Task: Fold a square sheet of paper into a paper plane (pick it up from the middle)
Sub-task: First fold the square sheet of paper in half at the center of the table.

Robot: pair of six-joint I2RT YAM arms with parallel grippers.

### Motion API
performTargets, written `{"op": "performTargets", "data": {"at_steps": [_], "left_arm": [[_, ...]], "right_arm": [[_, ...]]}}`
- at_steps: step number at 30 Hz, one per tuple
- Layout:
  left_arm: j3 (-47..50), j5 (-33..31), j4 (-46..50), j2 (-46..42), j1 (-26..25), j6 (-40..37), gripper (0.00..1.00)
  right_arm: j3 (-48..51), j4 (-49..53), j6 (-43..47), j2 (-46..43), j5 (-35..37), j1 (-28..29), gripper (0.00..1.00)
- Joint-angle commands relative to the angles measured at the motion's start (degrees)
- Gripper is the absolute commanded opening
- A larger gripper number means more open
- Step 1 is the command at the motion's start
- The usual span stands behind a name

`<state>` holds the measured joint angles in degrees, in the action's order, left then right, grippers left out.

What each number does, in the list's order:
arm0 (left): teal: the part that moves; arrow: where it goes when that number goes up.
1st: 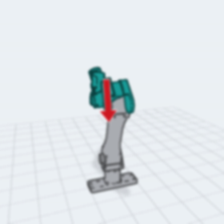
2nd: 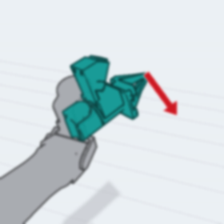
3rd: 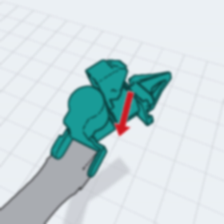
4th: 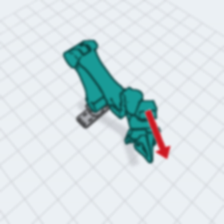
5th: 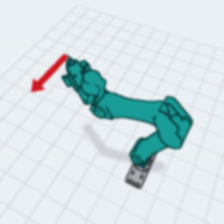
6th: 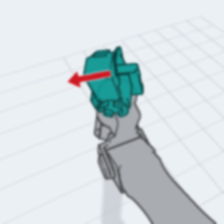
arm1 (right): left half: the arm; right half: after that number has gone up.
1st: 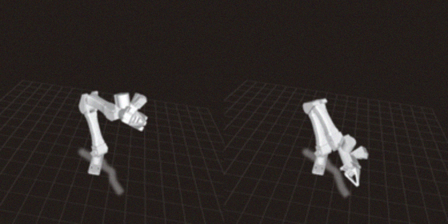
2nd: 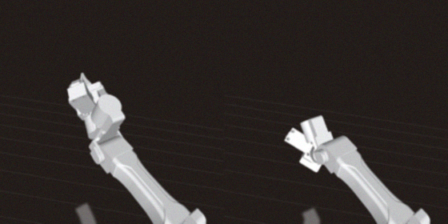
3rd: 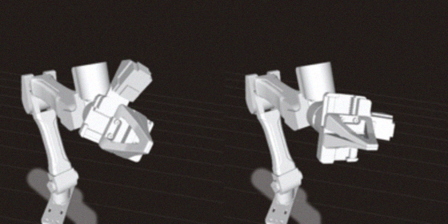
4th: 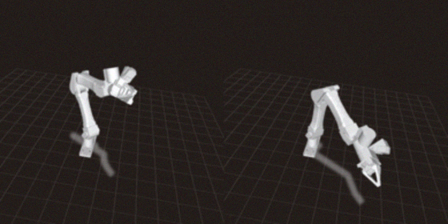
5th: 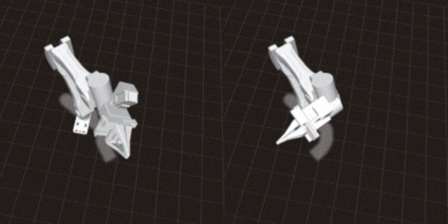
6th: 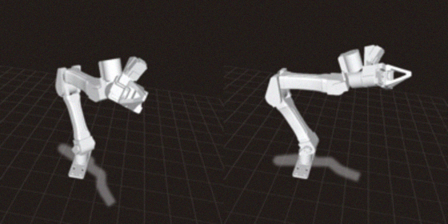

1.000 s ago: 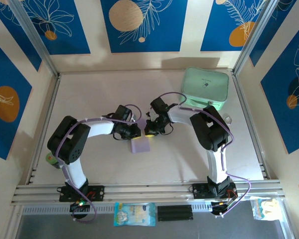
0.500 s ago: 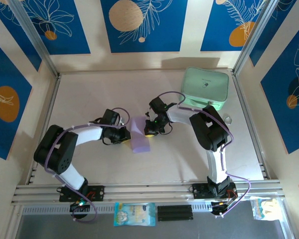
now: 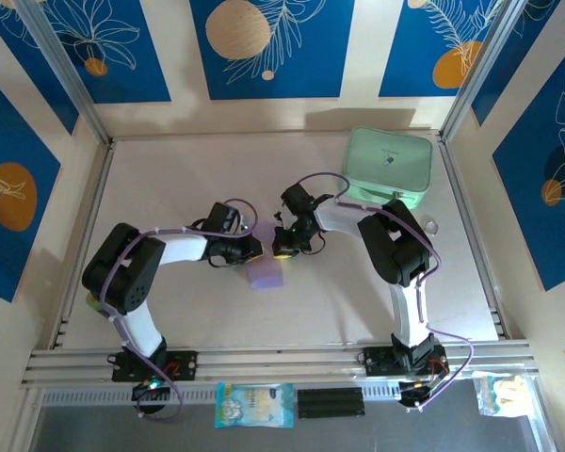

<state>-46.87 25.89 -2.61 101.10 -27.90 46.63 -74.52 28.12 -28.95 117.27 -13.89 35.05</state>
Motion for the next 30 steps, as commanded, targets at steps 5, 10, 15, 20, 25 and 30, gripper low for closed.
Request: {"op": "performTargets", "data": {"at_steps": [5,10,15,20,25,30], "left_arm": [[3.7,-3.82,-2.06,0.94,3.55,1.92,0.16],[7.64,-5.39,-1.66,-1.39,7.97,1.52,0.16],[7.93,-3.73,-0.14,-4.92,10.58,-0.09,0.16],[6.81,0.98,-3.38,-8.64,8.82,0.65,0.17],[4.77,1.35,-5.52,-8.07,4.81,1.09,0.17],[2.92,3.11,-8.58,-2.96,3.39,2.53,0.17]], "right_arm": [[4.73,6.5,0.15,8.49,17.53,-0.15,0.03],[4.8,6.77,0.17,8.67,18.7,-0.66,0.03],[4.58,6.86,0.8,8.68,19.07,-0.69,0.04],[3.56,7.21,3.37,8.16,18.92,-0.36,0.04],[1.95,7.5,7.0,7.97,17.57,0.12,0.03],[0.61,7.9,8.26,8.09,16.88,0.11,0.04]]}}
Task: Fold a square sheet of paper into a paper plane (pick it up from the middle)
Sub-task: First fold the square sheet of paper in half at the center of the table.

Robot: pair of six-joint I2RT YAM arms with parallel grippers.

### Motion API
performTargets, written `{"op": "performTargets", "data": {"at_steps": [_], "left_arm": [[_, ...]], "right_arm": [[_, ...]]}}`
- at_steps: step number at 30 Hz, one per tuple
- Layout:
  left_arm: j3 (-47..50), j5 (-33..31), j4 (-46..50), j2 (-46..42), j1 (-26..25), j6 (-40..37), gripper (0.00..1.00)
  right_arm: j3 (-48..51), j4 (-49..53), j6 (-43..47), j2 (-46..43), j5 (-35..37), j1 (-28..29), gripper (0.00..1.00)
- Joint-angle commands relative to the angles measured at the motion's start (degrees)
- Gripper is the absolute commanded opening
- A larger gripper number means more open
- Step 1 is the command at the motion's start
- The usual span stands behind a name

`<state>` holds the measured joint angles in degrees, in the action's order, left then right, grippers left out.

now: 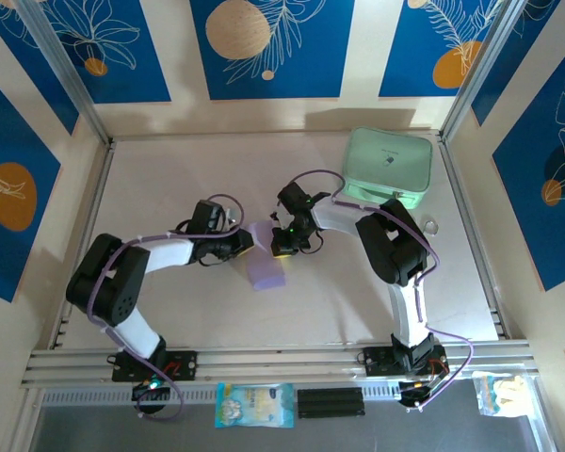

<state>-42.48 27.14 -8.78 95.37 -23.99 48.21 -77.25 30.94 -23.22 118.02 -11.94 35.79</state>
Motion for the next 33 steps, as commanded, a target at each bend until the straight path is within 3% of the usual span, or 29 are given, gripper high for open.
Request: {"op": "performTargets", "data": {"at_steps": [1,9,18,21,25,33], "left_arm": [[-1.76,2.01,-2.56,3.51,-0.49,1.08,0.17],[-3.46,-4.14,6.31,5.83,2.36,-1.62,0.16],[-2.35,-4.73,10.99,3.1,8.89,-4.35,0.15],[-4.71,-1.44,13.73,-0.65,7.7,-5.04,0.16],[-7.32,-3.51,16.47,-3.41,2.27,-5.18,0.17],[-12.25,-4.21,14.24,5.57,-0.89,-4.15,0.17]], "right_arm": [[3.21,5.1,2.58,7.41,14.85,-0.66,0.04],[3.54,5.33,4.35,7.83,15.35,-0.98,0.04],[2.87,6.24,7.42,7.34,16.6,-1.83,0.04],[2.35,6.67,7.54,7.07,16.44,-1.89,0.04],[2.28,6.59,7.34,6.84,15.92,-1.86,0.04],[2.63,6.82,7.2,7.56,16.32,-1.91,0.04]]}}
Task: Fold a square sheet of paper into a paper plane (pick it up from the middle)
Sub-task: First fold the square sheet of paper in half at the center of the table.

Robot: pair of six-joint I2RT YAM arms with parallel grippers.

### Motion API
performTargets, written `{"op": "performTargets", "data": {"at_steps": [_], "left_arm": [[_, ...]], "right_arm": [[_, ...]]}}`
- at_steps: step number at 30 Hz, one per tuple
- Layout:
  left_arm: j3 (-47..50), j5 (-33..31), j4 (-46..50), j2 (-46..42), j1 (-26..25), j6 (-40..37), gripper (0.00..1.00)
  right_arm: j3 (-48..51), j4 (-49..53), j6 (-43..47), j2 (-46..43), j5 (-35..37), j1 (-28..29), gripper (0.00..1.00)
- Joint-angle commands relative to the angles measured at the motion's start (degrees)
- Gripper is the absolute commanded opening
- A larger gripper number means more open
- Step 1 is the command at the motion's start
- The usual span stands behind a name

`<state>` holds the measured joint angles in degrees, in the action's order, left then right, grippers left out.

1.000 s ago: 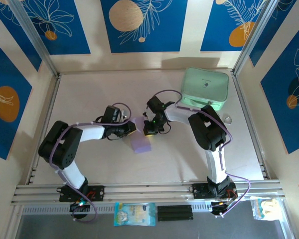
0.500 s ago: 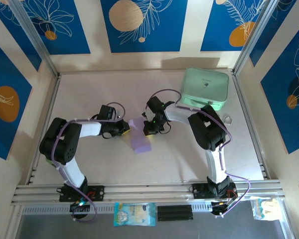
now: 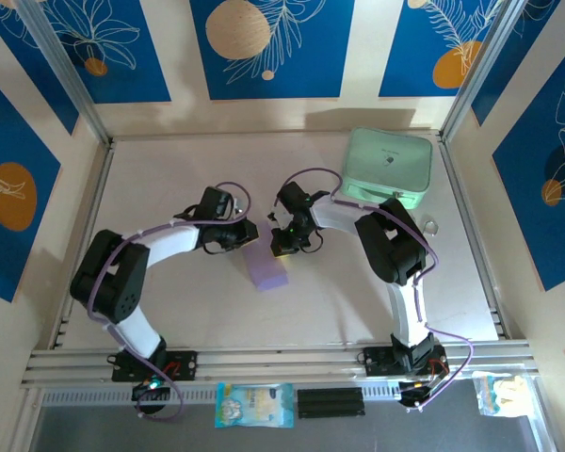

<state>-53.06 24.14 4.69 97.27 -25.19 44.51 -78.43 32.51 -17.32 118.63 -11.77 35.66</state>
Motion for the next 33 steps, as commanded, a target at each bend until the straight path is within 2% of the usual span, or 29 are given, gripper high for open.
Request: {"op": "performTargets", "data": {"at_steps": [1,11,19,25,29,33], "left_arm": [[-2.26,-1.72,1.09,4.65,0.39,-0.92,0.17],[-1.91,-7.39,2.26,8.76,5.47,-3.96,0.16],[-2.84,-6.53,2.72,9.25,11.96,-5.86,0.16],[-4.2,-1.36,3.13,3.88,10.93,-5.12,0.17],[-2.84,-0.95,3.66,0.56,8.17,-4.4,0.17],[-1.62,0.4,2.07,1.12,4.91,-3.17,0.17]], "right_arm": [[3.96,5.33,1.24,6.94,16.26,-1.82,0.04],[4.58,5.1,1.33,6.88,16.52,-2.14,0.04],[4.86,5.11,0.77,6.81,16.43,-2.61,0.04],[4.17,5.0,0.38,6.55,15.8,-2.65,0.05],[3.06,5.01,0.79,6.54,15.11,-2.73,0.04],[1.57,5.45,1.81,6.53,14.76,-2.74,0.04]]}}
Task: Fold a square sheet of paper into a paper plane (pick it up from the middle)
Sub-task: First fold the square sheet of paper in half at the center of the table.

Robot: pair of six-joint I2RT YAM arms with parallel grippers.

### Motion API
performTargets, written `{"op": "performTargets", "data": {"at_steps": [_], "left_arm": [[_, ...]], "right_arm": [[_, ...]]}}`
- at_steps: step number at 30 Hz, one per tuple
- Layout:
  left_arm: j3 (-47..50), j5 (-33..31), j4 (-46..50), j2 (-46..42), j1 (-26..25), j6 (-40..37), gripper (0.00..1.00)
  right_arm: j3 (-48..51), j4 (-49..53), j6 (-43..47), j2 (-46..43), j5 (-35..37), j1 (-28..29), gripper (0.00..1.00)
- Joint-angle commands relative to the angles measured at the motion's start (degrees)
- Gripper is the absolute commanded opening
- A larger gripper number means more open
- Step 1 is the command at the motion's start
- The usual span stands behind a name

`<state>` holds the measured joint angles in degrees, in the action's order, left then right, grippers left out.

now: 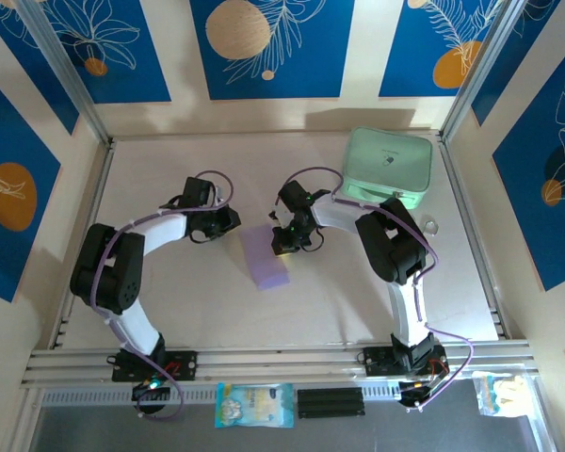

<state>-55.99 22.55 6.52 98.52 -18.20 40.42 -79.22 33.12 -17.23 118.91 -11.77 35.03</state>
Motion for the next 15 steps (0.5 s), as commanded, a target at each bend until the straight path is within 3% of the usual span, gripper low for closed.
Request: {"op": "performTargets", "data": {"at_steps": [1,15], "left_arm": [[1.25,2.34,-0.21,0.67,-2.85,1.27,0.17],[-0.48,0.5,1.66,8.01,-5.01,1.32,0.14]], "right_arm": [[1.96,4.93,2.06,6.26,14.61,-2.15,0.04],[-3.2,7.96,7.25,4.45,8.51,-2.99,0.05]]}}
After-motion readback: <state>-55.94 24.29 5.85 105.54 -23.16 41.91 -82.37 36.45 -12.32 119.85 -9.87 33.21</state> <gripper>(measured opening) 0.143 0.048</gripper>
